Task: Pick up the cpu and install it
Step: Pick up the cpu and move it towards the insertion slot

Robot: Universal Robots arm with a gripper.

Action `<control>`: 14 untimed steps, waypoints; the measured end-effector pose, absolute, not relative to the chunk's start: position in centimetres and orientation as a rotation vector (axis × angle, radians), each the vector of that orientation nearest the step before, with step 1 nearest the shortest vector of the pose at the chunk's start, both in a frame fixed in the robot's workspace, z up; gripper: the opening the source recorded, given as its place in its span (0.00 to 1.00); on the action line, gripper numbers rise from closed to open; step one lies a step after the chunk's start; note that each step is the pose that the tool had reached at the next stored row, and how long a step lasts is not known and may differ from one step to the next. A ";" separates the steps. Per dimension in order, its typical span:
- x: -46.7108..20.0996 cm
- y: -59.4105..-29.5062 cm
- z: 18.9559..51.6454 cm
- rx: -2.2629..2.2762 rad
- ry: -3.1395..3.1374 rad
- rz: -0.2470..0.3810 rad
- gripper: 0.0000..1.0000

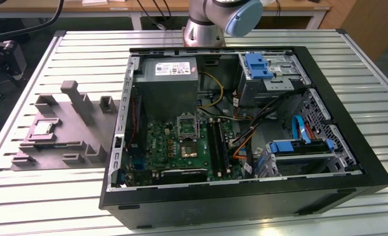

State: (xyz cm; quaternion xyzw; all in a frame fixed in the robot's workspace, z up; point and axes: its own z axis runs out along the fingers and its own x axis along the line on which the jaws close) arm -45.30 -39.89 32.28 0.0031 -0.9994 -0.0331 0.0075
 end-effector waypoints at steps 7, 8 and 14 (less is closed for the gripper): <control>-45.3 -39.9 32.1 0.010 -3.125 -0.104 0.59; -45.3 -39.9 32.0 0.010 -3.125 -0.104 0.59; -45.3 -40.0 31.5 0.010 -3.123 -0.104 0.59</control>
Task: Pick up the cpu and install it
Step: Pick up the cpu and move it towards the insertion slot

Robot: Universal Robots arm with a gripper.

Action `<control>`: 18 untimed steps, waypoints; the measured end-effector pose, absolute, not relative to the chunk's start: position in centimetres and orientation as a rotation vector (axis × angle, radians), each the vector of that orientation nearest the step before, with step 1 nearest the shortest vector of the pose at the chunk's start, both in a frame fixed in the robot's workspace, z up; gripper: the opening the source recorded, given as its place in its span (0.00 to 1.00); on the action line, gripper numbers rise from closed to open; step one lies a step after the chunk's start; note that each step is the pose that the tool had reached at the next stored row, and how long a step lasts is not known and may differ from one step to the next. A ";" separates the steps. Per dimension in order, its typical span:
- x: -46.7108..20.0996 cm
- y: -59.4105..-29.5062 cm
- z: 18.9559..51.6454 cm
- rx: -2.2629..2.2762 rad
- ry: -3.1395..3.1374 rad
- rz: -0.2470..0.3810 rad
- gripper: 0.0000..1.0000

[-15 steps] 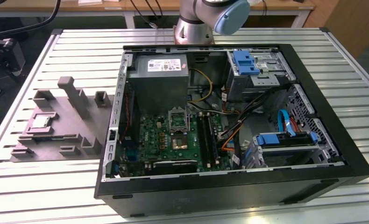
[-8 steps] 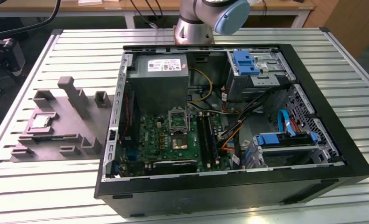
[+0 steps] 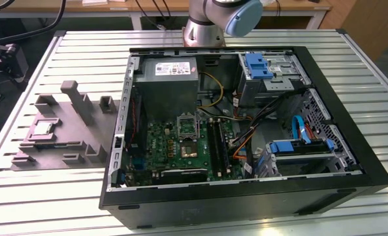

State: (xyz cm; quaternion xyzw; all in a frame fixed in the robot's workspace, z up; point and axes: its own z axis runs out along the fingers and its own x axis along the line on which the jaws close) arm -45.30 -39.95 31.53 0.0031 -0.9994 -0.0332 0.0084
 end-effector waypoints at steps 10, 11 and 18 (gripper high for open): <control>-45.3 -40.0 31.0 0.010 -3.123 -0.104 0.59; -45.3 -40.0 31.0 0.010 -3.123 -0.104 0.59; -45.3 -40.0 30.9 0.010 -3.123 -0.104 0.59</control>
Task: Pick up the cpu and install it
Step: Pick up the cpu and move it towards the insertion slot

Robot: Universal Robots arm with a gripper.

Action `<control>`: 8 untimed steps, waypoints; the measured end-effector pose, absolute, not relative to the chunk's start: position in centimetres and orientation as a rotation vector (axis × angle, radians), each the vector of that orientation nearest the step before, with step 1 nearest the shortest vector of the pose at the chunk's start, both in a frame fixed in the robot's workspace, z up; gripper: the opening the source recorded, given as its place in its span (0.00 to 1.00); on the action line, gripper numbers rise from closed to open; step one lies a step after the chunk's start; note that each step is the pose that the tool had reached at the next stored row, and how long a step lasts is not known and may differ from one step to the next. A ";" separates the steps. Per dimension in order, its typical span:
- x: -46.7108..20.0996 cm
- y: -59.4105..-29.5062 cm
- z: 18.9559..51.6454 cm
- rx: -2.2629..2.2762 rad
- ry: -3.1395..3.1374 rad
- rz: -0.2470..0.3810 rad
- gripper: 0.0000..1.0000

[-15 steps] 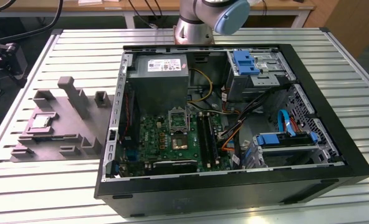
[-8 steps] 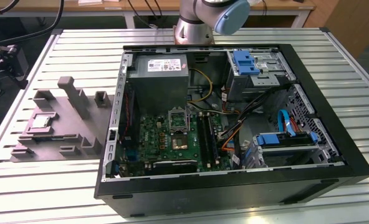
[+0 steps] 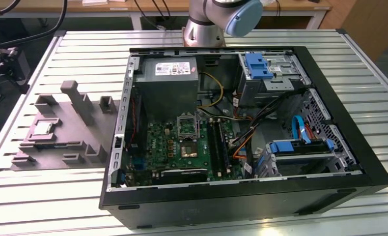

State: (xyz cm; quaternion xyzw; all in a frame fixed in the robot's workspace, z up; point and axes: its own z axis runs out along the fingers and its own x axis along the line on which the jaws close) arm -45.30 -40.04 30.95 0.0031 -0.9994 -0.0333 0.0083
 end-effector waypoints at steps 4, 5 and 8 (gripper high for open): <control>-45.3 -40.3 30.4 0.010 -3.123 -0.104 0.59; -45.3 -40.4 30.2 0.010 -3.123 -0.104 0.59; -45.3 -40.4 29.9 0.009 -3.123 -0.104 0.59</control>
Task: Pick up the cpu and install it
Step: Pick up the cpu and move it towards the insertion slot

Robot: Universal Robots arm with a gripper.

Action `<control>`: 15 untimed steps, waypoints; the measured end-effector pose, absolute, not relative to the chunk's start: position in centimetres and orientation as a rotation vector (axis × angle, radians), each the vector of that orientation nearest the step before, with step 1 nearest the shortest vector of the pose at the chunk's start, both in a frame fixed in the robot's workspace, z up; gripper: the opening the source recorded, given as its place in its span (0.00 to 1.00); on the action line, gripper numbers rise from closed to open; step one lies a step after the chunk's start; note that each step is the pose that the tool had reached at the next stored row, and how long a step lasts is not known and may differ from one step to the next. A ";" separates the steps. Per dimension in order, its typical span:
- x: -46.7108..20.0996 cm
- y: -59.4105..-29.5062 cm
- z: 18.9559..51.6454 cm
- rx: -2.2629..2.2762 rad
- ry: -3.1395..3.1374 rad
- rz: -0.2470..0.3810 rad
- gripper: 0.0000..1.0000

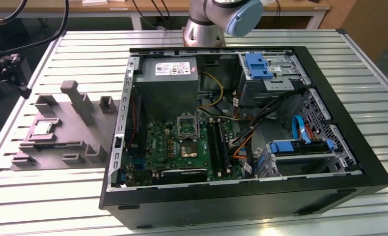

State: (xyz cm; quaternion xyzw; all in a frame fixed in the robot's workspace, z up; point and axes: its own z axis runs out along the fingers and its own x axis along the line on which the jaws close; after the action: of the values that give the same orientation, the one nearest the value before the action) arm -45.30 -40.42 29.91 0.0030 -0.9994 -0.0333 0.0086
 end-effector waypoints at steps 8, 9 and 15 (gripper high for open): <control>-45.3 -40.4 29.7 0.010 -3.123 -0.104 0.59; -45.3 -40.4 29.7 0.010 -3.123 -0.104 0.59; -45.3 -40.6 29.2 0.008 -3.123 -0.104 0.59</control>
State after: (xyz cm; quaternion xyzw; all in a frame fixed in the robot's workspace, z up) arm -45.30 -40.57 29.22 0.0025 -0.9994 -0.0333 0.0085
